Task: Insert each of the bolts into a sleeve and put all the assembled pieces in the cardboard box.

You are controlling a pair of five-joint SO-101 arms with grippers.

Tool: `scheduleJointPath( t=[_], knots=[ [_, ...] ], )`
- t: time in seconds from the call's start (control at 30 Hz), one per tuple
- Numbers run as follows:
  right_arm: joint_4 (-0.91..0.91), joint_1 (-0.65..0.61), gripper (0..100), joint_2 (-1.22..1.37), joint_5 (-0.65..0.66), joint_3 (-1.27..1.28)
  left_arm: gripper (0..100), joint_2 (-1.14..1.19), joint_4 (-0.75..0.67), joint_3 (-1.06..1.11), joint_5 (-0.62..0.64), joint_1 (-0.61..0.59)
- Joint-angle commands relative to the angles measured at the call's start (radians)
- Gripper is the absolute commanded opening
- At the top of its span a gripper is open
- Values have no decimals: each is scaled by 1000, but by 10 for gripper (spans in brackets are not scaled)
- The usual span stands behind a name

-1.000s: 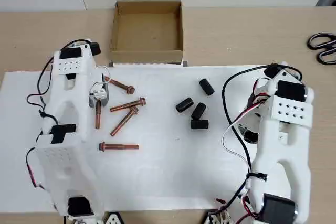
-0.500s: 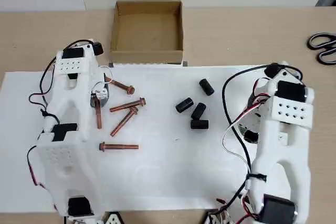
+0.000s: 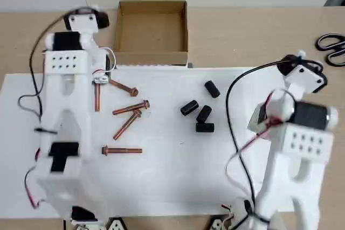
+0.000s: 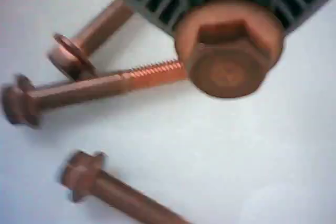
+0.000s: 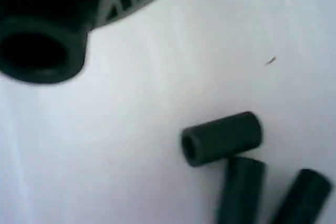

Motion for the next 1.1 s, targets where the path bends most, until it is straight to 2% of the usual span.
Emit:
scheduleJointPath(
  t=[0.0,0.13,0.23,0.43,0.63,0.87,1.07],
  knots=[
    [16,-53,2,-156,80,-44,5,-216,20,39,-94,51],
    [16,-107,2,-278,164,-11,5,-431,18,137,-222,74],
    [16,-137,2,-355,207,66,5,-566,11,205,-241,84],
    [-54,-214,2,-515,222,199,5,-770,-3,364,-64,97],
    [-211,-404,2,-731,222,368,5,-939,-25,512,138,97],
    [-447,-621,2,-975,224,640,5,-1180,-293,728,298,97],
    [-521,-734,2,-1087,226,775,5,-1439,-483,1007,373,169]
  ],
)
